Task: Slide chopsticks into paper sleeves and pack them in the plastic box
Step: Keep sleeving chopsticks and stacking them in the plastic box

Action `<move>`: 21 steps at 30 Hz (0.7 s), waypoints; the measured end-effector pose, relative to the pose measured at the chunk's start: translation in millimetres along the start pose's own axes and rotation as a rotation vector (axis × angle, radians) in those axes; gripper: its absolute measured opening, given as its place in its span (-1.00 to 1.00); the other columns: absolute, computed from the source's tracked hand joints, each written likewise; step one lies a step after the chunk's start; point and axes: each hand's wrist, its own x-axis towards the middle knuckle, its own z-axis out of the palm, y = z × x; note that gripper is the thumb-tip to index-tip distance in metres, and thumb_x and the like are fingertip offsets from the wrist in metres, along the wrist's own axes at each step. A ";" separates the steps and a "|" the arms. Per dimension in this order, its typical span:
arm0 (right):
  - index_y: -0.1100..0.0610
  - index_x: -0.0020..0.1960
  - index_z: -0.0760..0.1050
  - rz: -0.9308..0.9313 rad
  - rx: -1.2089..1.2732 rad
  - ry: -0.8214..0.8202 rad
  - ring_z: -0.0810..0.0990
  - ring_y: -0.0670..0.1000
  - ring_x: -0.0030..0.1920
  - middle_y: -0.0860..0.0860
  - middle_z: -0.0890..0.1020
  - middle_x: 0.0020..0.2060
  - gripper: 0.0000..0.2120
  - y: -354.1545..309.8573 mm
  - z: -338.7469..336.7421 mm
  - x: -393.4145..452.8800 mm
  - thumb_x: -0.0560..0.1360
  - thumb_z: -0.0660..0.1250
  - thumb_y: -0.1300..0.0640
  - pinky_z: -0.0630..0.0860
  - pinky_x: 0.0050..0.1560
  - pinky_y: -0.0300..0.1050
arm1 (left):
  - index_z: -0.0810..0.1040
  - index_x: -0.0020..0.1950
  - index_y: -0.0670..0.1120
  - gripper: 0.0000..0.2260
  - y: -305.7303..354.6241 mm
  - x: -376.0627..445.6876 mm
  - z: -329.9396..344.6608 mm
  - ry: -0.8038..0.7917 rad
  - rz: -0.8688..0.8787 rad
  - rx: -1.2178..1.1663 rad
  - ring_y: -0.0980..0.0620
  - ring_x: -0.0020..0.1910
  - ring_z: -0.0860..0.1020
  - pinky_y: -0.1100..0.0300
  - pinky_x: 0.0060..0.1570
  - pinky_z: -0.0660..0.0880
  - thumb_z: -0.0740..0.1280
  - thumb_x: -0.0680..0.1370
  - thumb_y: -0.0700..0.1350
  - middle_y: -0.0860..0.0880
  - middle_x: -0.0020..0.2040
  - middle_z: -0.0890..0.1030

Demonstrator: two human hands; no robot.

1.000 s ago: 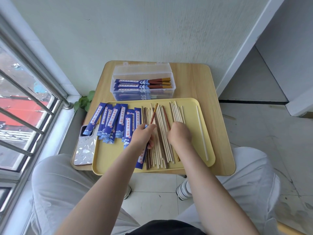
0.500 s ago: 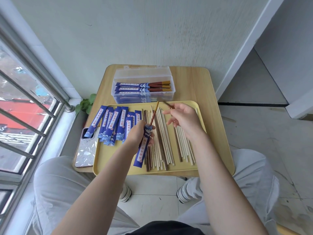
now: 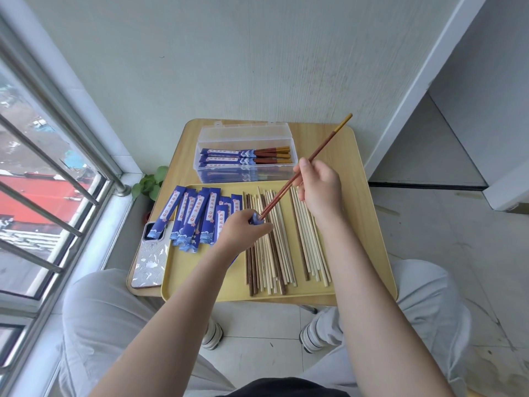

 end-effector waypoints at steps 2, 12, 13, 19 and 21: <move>0.15 -0.10 0.55 -0.006 -0.019 -0.010 0.42 -0.10 -0.52 -0.04 0.56 -0.40 -0.74 -1.1 -0.2 -1.0 0.68 0.20 0.08 0.36 -0.48 -0.21 | 0.52 -0.04 -0.30 -0.66 2.3 -1.4 -0.6 0.007 0.022 -0.028 0.00 -0.36 0.43 0.09 -0.31 0.42 0.45 0.50 -0.01 -0.07 -0.32 0.47; -0.07 0.24 0.56 -0.040 -0.254 -0.282 0.52 -0.13 0.05 -0.02 0.50 0.11 -0.70 -10.4 0.8 -0.4 0.52 0.44 0.01 0.45 0.04 -0.31 | 0.49 -0.10 -0.29 -0.65 15.2 -4.2 -3.9 0.027 0.068 -0.179 0.01 -0.39 0.38 0.07 -0.31 0.38 0.45 0.49 0.00 -0.08 -0.35 0.42; -0.06 0.39 0.45 -0.016 -0.243 -0.285 0.53 -0.15 0.08 -0.02 0.48 0.18 -0.52 -11.6 0.6 0.6 0.51 0.46 -0.02 0.45 0.03 -0.33 | 0.49 -0.12 -0.28 -0.66 15.9 -4.0 -4.4 0.035 0.073 -0.182 0.01 -0.38 0.38 0.07 -0.31 0.38 0.45 0.49 0.00 -0.08 -0.35 0.42; -0.07 0.59 0.07 -0.086 -0.122 -0.091 0.63 -0.08 0.03 0.00 0.59 0.16 -0.29 -16.7 6.5 11.6 0.57 0.37 0.00 0.56 0.04 -0.18 | 0.48 -0.17 -0.16 -0.76 18.8 -2.0 -7.4 0.047 0.085 -0.178 -0.02 -0.37 0.37 0.07 -0.29 0.39 0.45 0.50 -0.03 -0.08 -0.35 0.43; 0.01 0.52 0.29 -0.108 -0.214 -0.123 0.61 -0.08 0.05 -0.08 0.62 0.13 -0.51 -20.2 7.2 12.2 0.62 0.29 0.05 0.53 0.08 -0.22 | 0.46 -0.20 -0.13 -0.76 19.9 -0.5 -7.5 0.051 0.075 -0.189 0.00 -0.39 0.36 0.07 -0.30 0.37 0.45 0.50 -0.04 -0.04 -0.37 0.40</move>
